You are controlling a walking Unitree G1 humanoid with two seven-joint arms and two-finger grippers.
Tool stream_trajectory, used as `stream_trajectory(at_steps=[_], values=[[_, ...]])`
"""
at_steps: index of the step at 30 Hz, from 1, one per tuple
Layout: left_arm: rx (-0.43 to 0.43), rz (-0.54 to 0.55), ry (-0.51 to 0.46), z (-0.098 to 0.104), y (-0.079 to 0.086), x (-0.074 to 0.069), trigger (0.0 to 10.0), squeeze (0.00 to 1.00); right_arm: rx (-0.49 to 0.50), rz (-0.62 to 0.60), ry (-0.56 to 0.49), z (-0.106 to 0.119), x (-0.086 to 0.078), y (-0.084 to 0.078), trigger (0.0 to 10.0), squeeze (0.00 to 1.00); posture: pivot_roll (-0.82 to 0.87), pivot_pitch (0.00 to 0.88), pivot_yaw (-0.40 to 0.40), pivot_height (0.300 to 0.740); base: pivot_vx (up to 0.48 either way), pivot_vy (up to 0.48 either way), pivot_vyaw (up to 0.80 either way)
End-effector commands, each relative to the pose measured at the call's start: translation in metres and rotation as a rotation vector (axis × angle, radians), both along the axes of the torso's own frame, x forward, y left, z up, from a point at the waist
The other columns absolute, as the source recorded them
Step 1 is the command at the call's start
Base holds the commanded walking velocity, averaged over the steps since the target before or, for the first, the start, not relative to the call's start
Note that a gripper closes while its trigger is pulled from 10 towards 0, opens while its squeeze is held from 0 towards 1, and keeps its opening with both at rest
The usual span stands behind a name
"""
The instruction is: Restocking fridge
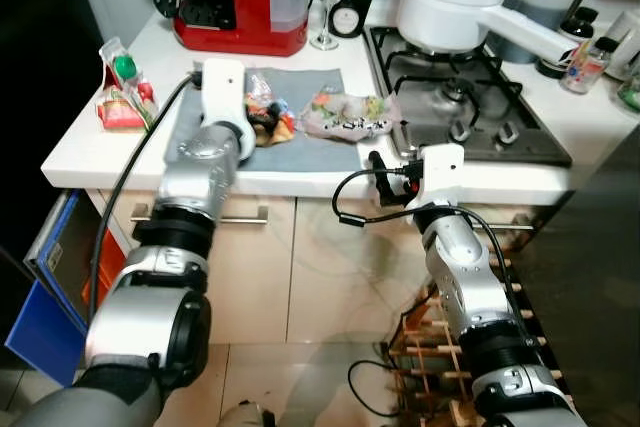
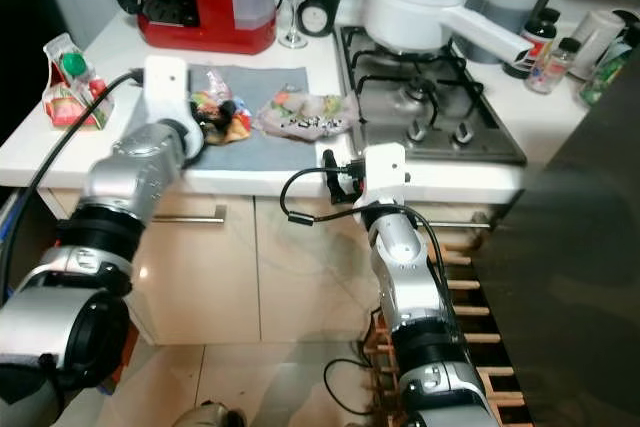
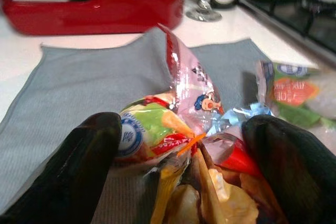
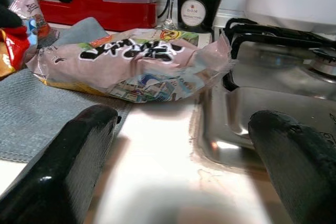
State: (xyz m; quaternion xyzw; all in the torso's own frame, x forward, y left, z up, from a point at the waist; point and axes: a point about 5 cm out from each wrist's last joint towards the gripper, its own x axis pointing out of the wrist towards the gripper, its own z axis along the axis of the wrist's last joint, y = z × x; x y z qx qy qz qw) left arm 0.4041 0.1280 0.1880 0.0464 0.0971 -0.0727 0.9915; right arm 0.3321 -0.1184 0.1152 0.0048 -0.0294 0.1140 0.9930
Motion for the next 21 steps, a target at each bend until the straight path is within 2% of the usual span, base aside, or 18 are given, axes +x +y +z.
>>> stream_trajectory(at_steps=[1,4,5,7,9,10,15,21], values=[[0.055,-0.039,0.079,-0.02,-0.008,-0.003,10.0,0.0,-0.002,-0.001,0.006,0.001,0.001,-0.002,10.0,0.01,-0.04,0.0,-0.04,0.74,0.0,0.0,0.0],[0.069,-0.037,0.154,-0.041,-0.009,-0.008,10.0,0.0,-0.004,0.001,0.011,-0.001,-0.001,-0.002,10.0,0.01,-0.05,0.0,-0.039,0.74,0.0,0.0,0.0],[0.069,-0.037,0.154,-0.041,-0.009,-0.008,10.0,0.0,-0.004,0.001,0.011,-0.001,-0.001,-0.002,10.0,0.01,-0.05,0.0,-0.039,0.74,0.0,0.0,0.0],[0.052,-0.044,0.23,-0.061,-0.009,-0.014,10.0,0.0,-0.004,0.003,0.016,-0.002,-0.002,-0.002,10.0,0.01,-0.05,0.0,-0.039,0.74,0.0,0.0,0.0],[0.046,-0.054,0.258,-0.069,-0.009,-0.017,10.0,0.0,-0.004,0.003,0.017,-0.002,-0.002,-0.002,10.0,0.01,-0.05,0.0,-0.039,0.74,0.0,0.0,0.0],[0.044,-0.059,0.28,-0.076,-0.009,-0.02,0.0,0.0,-0.003,0.004,0.018,-0.002,-0.002,-0.002,10.0,0.01,-0.05,0.0,-0.038,0.74,0.0,0.0,0.0],[0.035,-0.048,0.3,-0.086,-0.005,-0.024,0.0,0.0,0.0,0.005,0.024,-0.003,-0.003,-0.001,10.0,0.01,-0.04,0.0,-0.041,0.74,0.0,0.0,0.0],[0.057,-0.048,0.227,-0.078,0.0,-0.021,0.0,0.0,0.001,0.007,0.034,-0.006,-0.004,-0.001,10.0,0.01,-0.04,0.0,-0.051,0.74,0.0,0.0,0.0]])
